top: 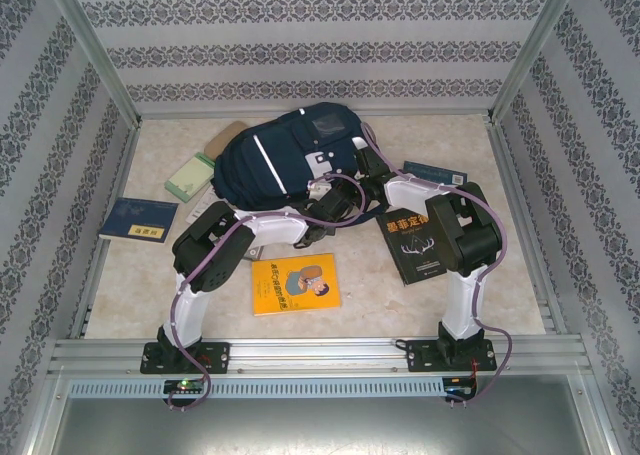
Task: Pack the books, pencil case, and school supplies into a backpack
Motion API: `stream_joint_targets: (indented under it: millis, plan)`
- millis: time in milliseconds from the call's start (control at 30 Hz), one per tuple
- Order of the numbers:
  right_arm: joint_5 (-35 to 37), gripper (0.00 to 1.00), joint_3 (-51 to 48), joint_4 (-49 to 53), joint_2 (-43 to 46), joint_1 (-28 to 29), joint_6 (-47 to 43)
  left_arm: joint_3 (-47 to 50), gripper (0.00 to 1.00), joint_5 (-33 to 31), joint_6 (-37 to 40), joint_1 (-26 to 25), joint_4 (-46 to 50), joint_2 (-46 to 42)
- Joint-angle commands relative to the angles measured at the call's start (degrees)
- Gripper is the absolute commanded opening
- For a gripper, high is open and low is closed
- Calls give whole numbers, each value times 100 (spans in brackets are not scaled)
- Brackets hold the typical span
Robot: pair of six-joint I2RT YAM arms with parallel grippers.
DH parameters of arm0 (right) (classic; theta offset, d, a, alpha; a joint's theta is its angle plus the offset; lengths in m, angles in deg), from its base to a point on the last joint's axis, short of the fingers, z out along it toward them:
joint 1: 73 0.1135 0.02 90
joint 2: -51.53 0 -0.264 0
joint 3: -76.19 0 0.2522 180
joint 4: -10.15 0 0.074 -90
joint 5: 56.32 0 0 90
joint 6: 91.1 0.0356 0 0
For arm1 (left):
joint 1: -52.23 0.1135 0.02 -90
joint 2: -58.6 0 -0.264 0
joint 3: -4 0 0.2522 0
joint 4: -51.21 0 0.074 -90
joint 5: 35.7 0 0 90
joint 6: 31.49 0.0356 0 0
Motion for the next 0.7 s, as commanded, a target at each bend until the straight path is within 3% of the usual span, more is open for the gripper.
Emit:
stream_joint_targets:
  millis: [0,400,667]
  plan:
    - [-350,0,48,79,-44,182,-84,-37,0,-38,18,125,388,146]
    - [-207,0,-196,205,555,0,-172,159,0,245,119,190,889,-698]
    - [-67,0,-669,236,950,-486,-343,791,0,490,154,625,1093,-1281]
